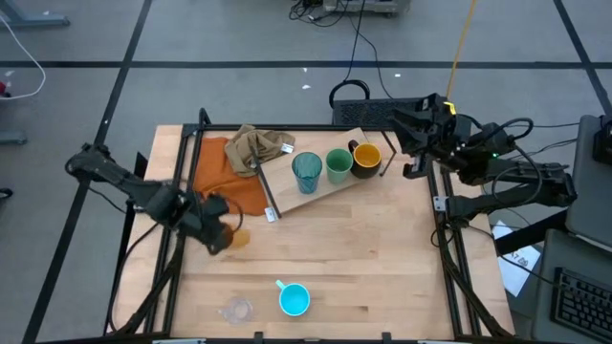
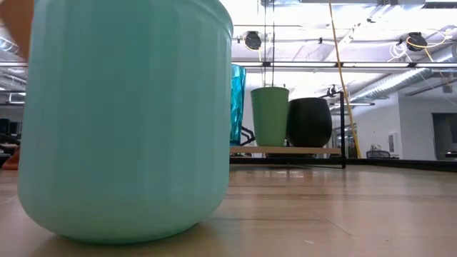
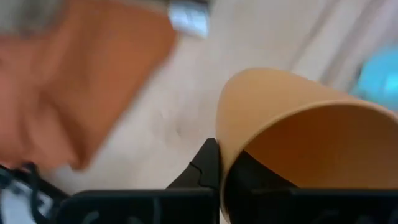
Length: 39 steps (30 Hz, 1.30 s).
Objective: Stack small to large cups/mugs on shelf
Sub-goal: Put orange cup on the shelf
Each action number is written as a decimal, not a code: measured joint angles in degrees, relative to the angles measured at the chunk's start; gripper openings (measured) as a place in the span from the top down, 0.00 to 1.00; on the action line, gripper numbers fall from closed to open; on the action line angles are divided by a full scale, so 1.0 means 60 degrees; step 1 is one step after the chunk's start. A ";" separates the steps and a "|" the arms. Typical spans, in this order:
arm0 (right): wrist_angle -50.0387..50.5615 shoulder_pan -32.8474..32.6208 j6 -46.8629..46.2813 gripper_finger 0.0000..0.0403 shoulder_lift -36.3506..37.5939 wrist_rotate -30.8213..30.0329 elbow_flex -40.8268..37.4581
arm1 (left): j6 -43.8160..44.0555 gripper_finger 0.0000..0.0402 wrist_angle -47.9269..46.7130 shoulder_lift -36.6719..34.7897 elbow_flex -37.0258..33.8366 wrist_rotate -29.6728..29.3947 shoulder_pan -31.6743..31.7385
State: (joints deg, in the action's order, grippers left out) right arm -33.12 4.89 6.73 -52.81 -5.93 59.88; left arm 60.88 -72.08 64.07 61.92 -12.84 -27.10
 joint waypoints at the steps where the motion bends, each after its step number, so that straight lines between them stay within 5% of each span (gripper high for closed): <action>1: 0.0025 0.0000 0.0002 0.76 0.0047 0.0000 0.0000 | -0.0114 1.00 -0.0142 -0.0001 0.0314 -0.0270 0.0217; 9: 0.0301 0.0000 0.0331 0.76 0.0326 0.0000 0.0000 | -0.1916 1.00 -0.0658 0.0015 0.2495 -0.1559 0.1658; 19: 0.0294 0.0000 0.0607 0.76 0.0446 -0.0055 0.0000 | -0.4887 1.00 -0.0740 0.0638 0.4679 -0.1614 0.3740; 29: 0.0284 0.0000 0.0749 0.76 0.0555 -0.0080 0.0000 | -0.8203 1.00 -0.0749 0.1736 0.6406 -0.0615 0.6311; 39: 0.0376 0.0000 0.0774 0.76 0.0622 -0.0087 0.0000 | -1.0010 1.00 -0.0905 0.3237 0.7859 0.0932 0.8343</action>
State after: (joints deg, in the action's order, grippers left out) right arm -30.86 4.89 11.38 -49.08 -6.46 59.88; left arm 0.82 -77.51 83.50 109.07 -7.25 22.96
